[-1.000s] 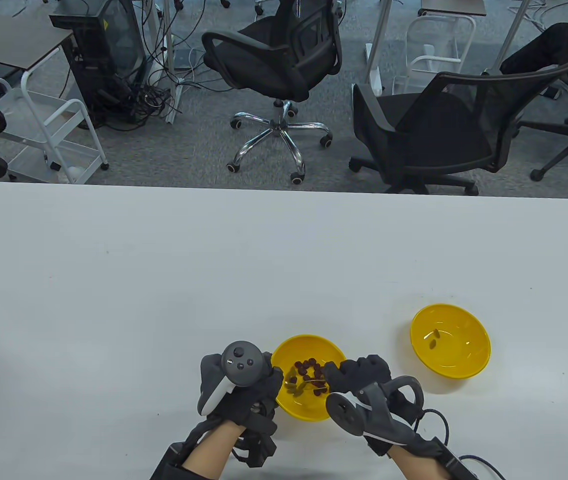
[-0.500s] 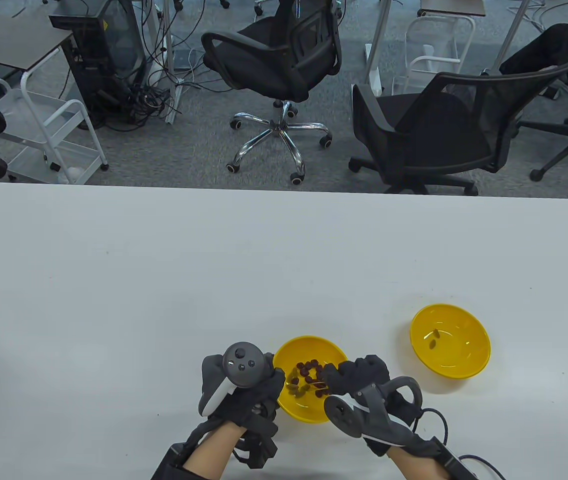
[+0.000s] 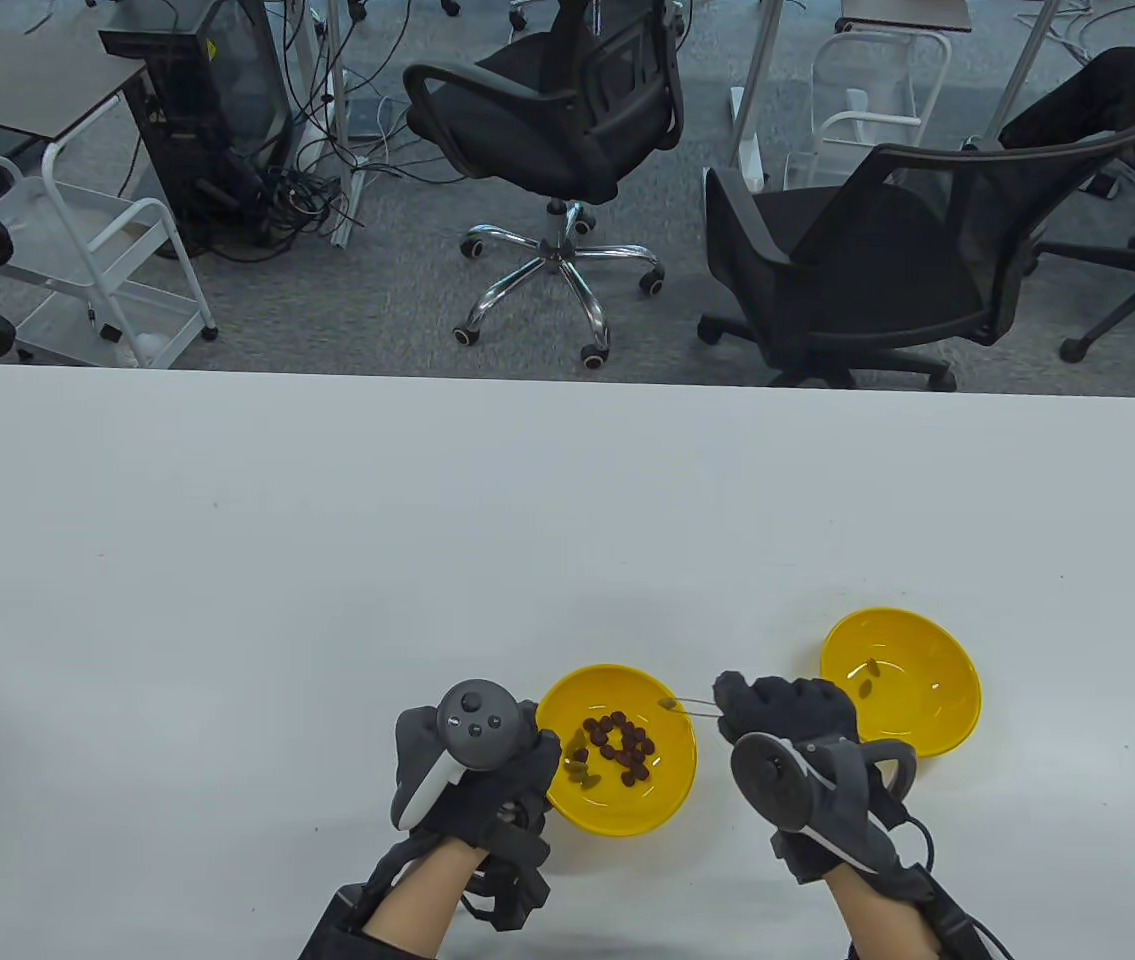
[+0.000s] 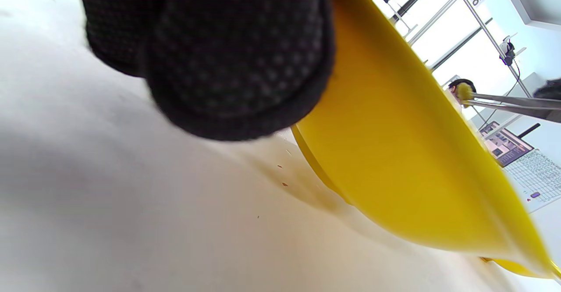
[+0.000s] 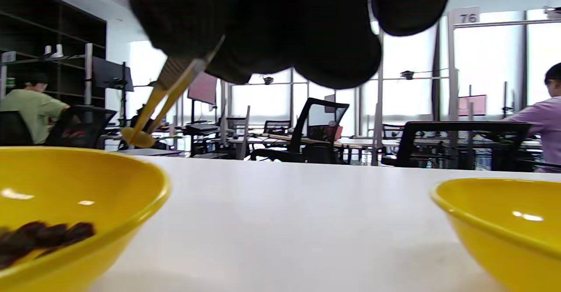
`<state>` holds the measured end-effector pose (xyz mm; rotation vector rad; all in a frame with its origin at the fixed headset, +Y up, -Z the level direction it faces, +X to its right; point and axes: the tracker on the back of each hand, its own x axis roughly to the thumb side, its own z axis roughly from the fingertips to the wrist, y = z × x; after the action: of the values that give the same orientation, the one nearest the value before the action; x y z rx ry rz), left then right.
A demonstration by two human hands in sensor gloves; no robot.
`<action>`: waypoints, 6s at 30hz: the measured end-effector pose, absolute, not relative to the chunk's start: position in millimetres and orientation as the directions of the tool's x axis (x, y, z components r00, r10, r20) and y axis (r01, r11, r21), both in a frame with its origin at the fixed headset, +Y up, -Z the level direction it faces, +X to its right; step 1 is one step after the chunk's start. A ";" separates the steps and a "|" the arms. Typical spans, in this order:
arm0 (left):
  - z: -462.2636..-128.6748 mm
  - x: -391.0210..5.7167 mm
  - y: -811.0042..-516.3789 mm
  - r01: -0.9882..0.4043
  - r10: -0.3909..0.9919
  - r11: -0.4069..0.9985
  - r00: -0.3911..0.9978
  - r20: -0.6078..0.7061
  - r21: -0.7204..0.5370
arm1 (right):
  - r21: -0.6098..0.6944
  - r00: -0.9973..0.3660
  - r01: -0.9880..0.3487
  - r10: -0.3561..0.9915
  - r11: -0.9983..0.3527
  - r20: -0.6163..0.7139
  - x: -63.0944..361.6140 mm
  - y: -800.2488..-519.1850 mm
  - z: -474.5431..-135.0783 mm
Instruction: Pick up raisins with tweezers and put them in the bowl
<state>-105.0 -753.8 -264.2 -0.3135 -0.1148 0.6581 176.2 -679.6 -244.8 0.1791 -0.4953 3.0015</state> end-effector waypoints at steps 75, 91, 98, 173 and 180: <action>-261.9 -97.7 -754.6 -0.577 0.623 0.742 0.782 0.033 -0.341 | -0.139 -0.887 -0.043 -0.027 -0.989 0.462 109.6 -713.9 -226.1; -265.3 -106.0 -755.4 -0.588 0.619 0.748 0.785 0.005 -0.308 | -0.217 -0.931 -0.130 0.044 -0.968 0.363 135.7 -693.1 -232.4; -265.2 -107.4 -755.0 -0.586 0.616 0.751 0.788 0.000 -0.305 | -0.271 -0.972 -0.170 0.116 -0.948 0.205 174.8 -679.8 -244.5; -260.3 -87.3 -755.9 -0.560 0.614 0.752 0.787 0.059 -0.347 | -0.208 -0.943 -0.096 0.022 -0.973 0.333 114.4 -717.4 -228.0; -259.9 -85.9 -755.9 -0.561 0.615 0.752 0.786 0.064 -0.347 | -0.210 -0.947 -0.070 -0.001 -0.975 0.321 112.6 -718.9 -228.3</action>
<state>-85.9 -755.9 -259.9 -0.3210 -0.1785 0.6459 112.6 -718.9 -228.3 0.5021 -0.3414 3.0461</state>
